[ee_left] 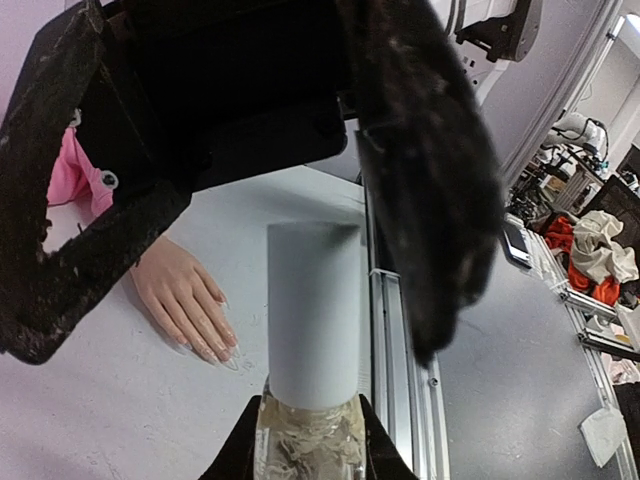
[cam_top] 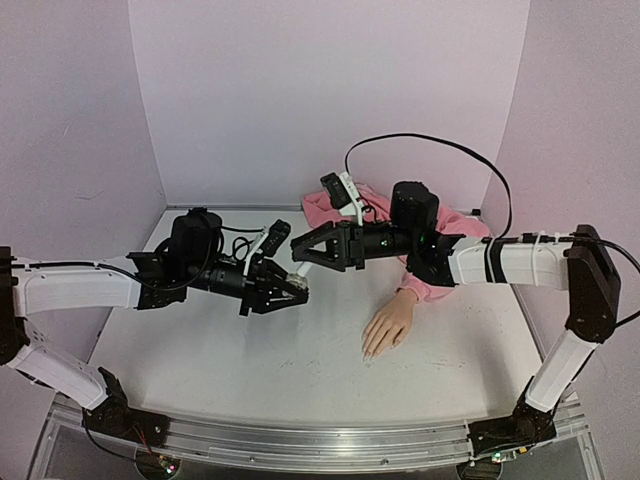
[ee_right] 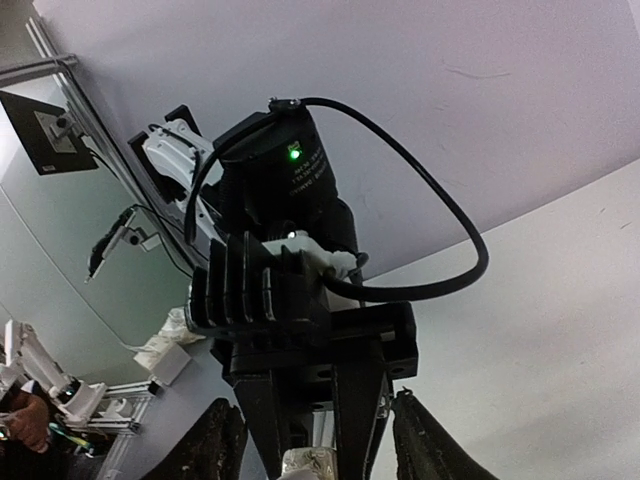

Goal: Paint the nails

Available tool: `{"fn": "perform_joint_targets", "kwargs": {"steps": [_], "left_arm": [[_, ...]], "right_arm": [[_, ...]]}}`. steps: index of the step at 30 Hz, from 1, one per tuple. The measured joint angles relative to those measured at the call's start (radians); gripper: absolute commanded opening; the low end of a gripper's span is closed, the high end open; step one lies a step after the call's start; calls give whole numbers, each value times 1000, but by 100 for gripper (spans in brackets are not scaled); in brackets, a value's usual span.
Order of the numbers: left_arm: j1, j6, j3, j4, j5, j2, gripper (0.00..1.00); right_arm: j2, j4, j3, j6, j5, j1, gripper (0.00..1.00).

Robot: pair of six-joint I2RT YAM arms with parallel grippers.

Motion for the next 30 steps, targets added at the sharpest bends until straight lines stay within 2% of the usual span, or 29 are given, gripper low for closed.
{"fn": "perform_joint_targets", "kwargs": {"steps": [2,5,9,10,13,17,19,24,26,28,30], "left_arm": [[0,-4,0,3,21,2,0],[0,-7,0,4,39,2,0],[0,-12,0,6,44,2,0],[0,-12,0,8,45,2,0],[0,-13,0,20,44,2,0],[0,-13,0,26,36,0,0],[0,-12,-1,29,29,-6,0],[0,-12,-2,34,23,-28,0],[0,-12,-2,38,21,-29,0],[1,-12,-2,40,21,-29,0],[1,-12,-2,40,25,-29,0]], "right_arm": [[8,25,0,22,-18,0,48],[10,55,-1,45,-31,5,39],[10,86,-2,70,-35,11,37],[10,93,-2,74,-37,14,38],[15,112,-2,84,-39,25,50],[18,125,-15,85,-34,32,51],[18,128,-29,85,-32,33,45],[18,131,-45,87,-26,33,23],[18,143,-45,93,-24,33,24],[18,154,-45,105,-23,33,34],[18,166,-45,116,-21,33,37]]}}
